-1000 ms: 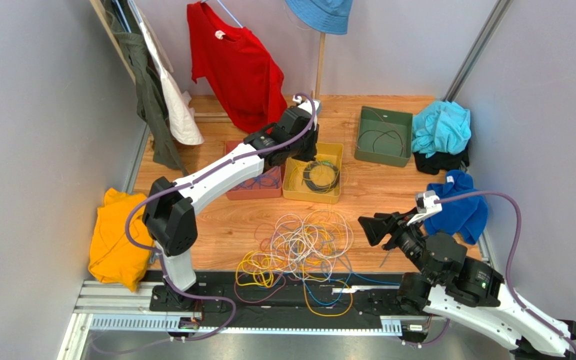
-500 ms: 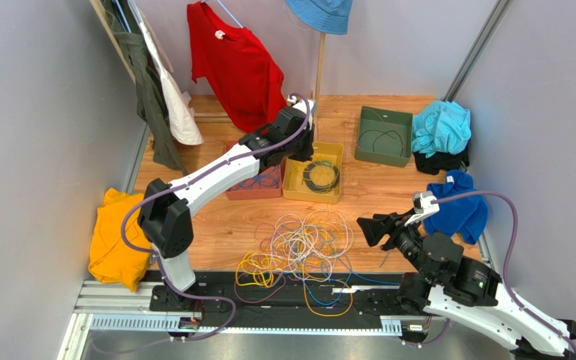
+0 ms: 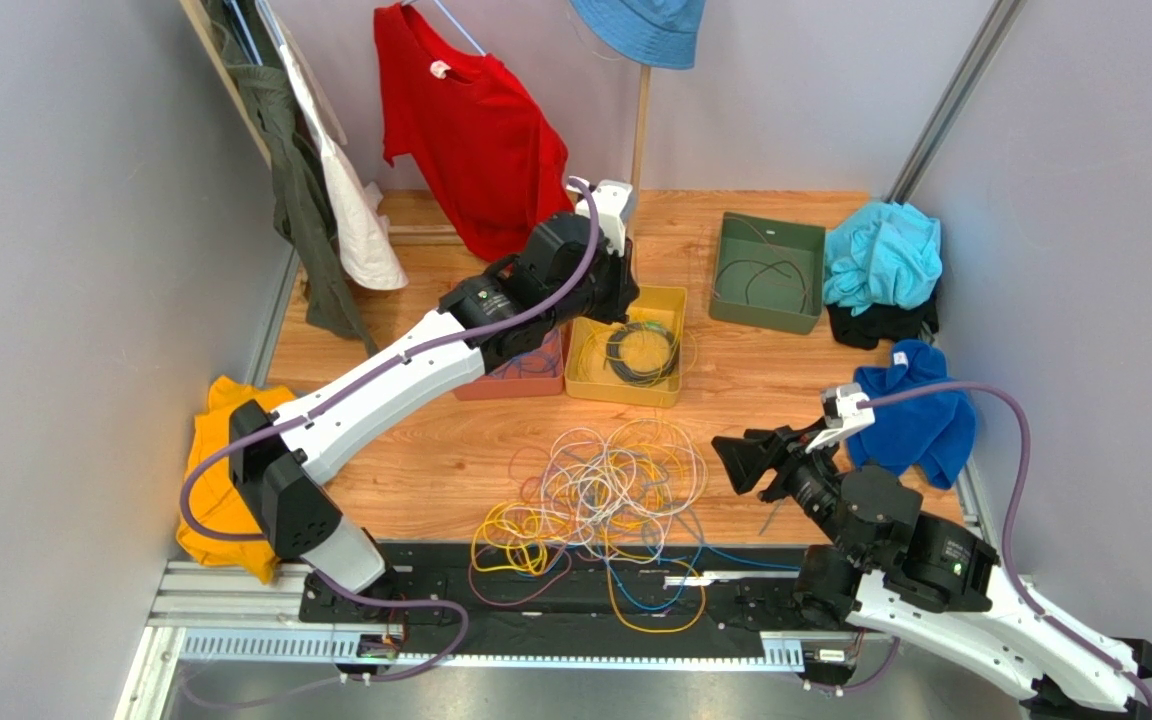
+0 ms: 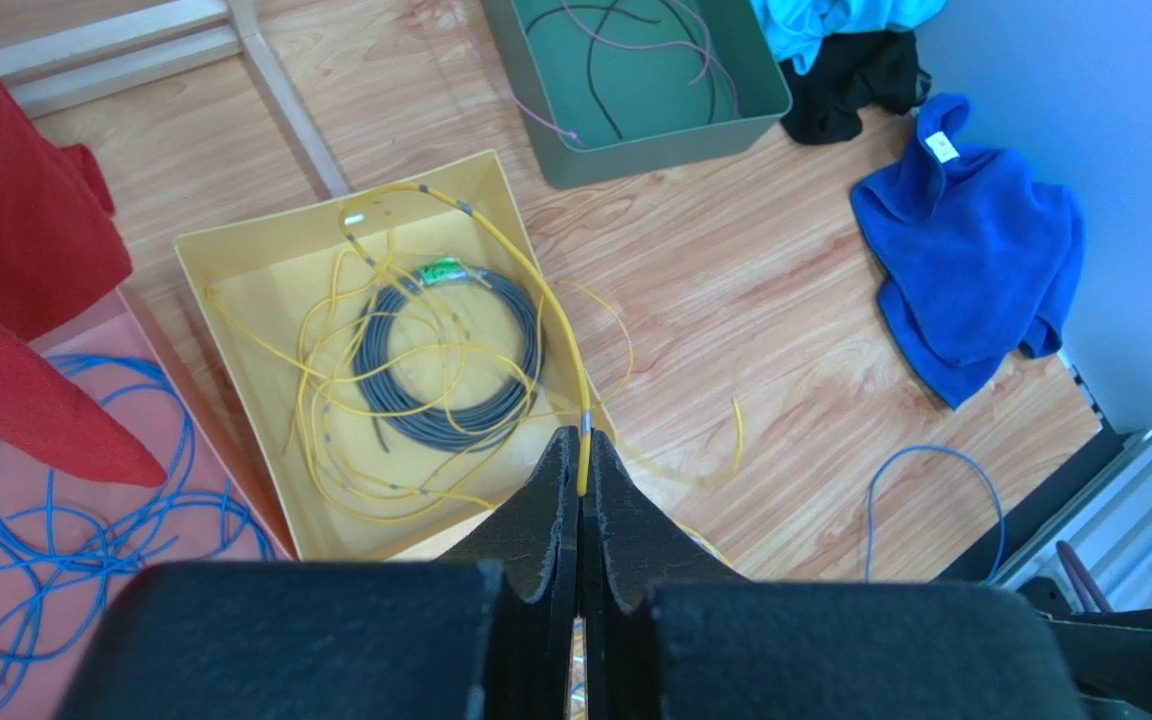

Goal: Untangle the cables

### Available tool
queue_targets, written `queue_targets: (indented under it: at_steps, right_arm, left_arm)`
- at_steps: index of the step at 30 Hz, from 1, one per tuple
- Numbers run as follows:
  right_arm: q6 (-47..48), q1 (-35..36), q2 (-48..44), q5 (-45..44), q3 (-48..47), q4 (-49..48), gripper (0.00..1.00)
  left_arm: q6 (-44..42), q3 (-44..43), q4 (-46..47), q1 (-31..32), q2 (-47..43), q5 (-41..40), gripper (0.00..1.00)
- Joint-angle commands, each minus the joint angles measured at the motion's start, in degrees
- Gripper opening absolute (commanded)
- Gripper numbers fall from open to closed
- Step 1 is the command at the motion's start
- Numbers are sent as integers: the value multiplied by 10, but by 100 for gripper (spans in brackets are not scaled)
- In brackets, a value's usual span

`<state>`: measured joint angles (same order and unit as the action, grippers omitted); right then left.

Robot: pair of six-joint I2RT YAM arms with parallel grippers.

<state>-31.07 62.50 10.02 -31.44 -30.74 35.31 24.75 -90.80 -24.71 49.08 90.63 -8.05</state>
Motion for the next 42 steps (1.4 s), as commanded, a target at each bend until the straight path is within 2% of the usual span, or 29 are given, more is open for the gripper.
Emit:
queue_targets:
  at_steps: [1, 9, 21, 27, 28, 30, 31, 32, 37, 42]
  right_arm:
    - [-7, 3, -6, 0, -5, -16, 60]
    - [-6, 3, -4, 1, -3, -18, 60]
    - [0, 3, 12, -7, -1, -23, 60]
    - [2, 3, 24, -6, -3, -24, 60]
    - [2, 3, 24, -7, -3, -24, 60]
    - [3, 3, 23, -6, -2, -24, 60]
    - [2, 3, 22, -6, -2, -25, 60]
    - [1, 3, 22, -6, -2, -26, 60]
    - [-4, 3, 18, -2, 2, -30, 60]
    - [-18, 3, 12, 9, 11, -35, 60]
  left_arm:
    - [0, -1, 0, -1, -8, -5, 0]
    - [-2, -4, 12, -4, 25, -15, 0]
    - [-1, -111, 17, -76, 243, 43, 0]
    - [-8, -142, 5, -83, 296, 44, 2]
    - [-11, -137, 5, -83, 294, 43, 31]
    - [-10, -125, 11, -83, 274, 45, 57]
    - [-9, -101, 19, -83, 263, 45, 80]
    - [-8, -89, 26, -83, 249, 44, 99]
    - [-15, -22, 30, -73, 131, 15, 99]
    - [-19, 96, 34, -39, -28, -71, 99]
